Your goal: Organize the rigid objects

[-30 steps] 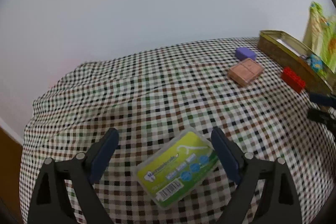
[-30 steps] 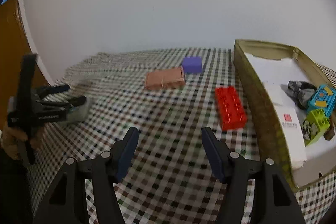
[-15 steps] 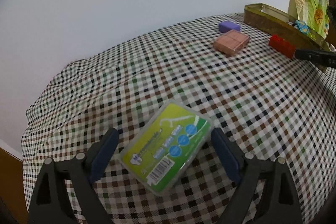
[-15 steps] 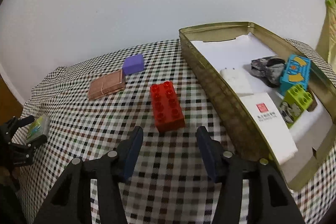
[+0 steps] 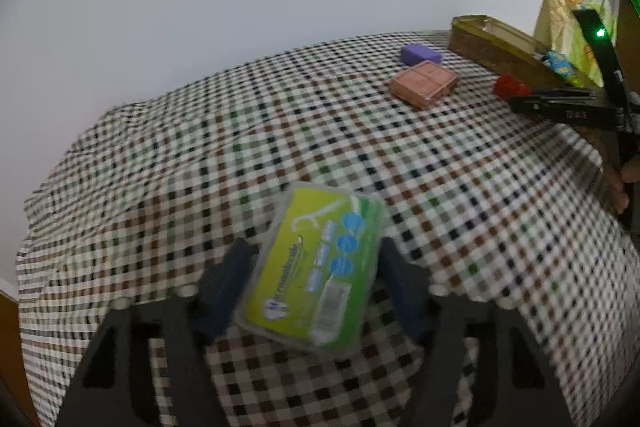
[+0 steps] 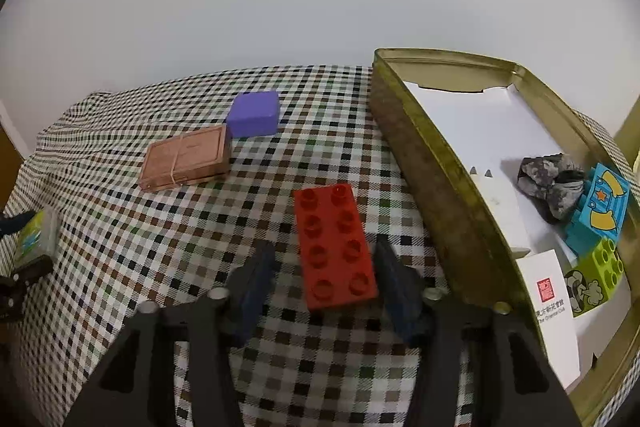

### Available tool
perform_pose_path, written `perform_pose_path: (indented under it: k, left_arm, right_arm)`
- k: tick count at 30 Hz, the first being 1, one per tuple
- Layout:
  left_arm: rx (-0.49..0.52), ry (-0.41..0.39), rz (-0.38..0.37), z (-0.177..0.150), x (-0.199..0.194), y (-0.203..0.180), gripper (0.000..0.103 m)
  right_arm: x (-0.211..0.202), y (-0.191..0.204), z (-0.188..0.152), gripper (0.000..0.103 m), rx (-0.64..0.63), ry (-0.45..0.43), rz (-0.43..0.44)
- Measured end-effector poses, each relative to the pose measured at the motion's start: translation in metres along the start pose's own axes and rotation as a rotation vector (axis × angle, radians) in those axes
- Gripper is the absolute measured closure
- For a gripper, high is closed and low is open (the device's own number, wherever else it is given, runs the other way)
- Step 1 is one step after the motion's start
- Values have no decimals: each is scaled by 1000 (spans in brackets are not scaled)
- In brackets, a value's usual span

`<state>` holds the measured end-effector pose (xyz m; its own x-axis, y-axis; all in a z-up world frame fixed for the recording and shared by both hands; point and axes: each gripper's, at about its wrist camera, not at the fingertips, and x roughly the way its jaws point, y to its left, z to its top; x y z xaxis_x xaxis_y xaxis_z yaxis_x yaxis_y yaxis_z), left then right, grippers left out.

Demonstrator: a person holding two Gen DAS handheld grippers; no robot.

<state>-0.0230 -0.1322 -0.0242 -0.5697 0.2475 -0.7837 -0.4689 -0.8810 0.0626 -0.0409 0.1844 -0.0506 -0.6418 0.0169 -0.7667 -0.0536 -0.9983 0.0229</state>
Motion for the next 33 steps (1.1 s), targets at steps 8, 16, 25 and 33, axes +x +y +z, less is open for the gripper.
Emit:
perform_pose_path:
  k: [8,16,25,33]
  left_arm:
    - [2,-9,18,5,3,-6,49]
    - [-139,-166,-21,17,-20,4,49]
    - [-209,-212,52,36,-10,-40,49]
    - [-251,-320,54,58,-20,-79,49]
  right_arm:
    - [-14,1,-4,69,29,-72,112]
    - [-64,19,-5,69,-10,-302,270]
    - [-76,21,-4,69,15,-337,279]
    - [-95,19,-1,69,-12,-390,207]
